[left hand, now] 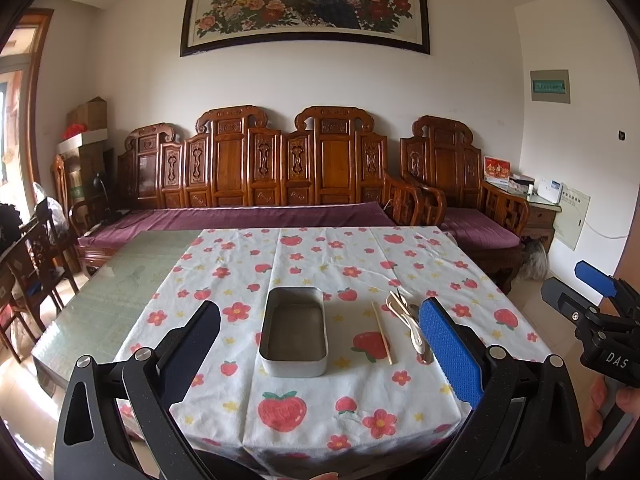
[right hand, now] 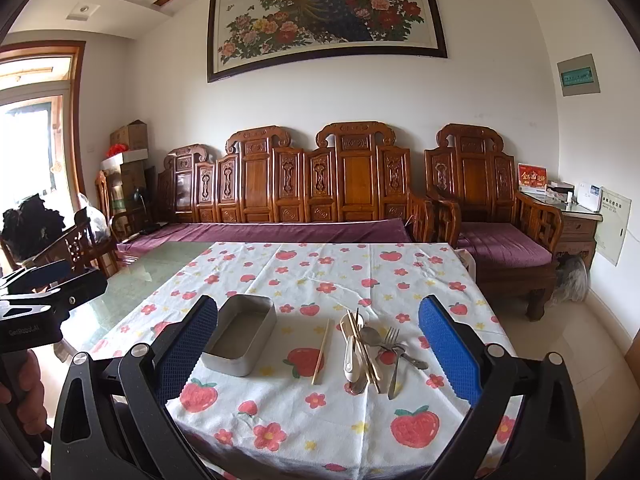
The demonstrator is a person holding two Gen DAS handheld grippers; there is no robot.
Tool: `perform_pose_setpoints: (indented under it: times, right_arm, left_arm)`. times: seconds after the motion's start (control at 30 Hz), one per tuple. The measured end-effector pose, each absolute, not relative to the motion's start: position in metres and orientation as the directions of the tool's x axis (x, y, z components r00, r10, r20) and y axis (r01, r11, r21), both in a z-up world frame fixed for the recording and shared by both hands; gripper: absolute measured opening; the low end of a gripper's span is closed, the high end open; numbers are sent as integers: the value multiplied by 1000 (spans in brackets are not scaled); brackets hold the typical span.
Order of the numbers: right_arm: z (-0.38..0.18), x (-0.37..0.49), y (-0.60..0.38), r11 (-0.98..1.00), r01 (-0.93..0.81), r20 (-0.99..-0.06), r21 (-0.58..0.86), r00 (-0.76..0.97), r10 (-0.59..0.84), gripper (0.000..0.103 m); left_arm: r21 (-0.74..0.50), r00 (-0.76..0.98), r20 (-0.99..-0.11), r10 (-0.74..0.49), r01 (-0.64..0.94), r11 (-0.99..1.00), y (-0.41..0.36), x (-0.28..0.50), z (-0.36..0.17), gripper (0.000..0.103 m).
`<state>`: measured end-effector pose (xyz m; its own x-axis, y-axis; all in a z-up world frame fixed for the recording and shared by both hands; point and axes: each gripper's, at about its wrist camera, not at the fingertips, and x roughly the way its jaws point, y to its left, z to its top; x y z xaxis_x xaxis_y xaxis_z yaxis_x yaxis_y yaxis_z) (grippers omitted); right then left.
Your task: Organize utensils
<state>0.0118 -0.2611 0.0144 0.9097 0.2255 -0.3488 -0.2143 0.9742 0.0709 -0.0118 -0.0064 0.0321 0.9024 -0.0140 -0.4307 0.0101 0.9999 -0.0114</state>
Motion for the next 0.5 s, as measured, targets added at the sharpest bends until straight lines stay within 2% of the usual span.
perform_pose_setpoints:
  times: [0.23, 0.5]
  right_arm:
    - [10, 13, -259, 975, -210, -359, 74, 906, 223, 101]
    - [-18, 33, -266, 975, -202, -403, 94, 888, 223, 101]
  left_arm:
    - [-7, 888, -460, -18, 16, 1000, -7, -3, 17, 97]
    - [-7, 841, -541, -33, 35, 999, -7, 23, -15, 97]
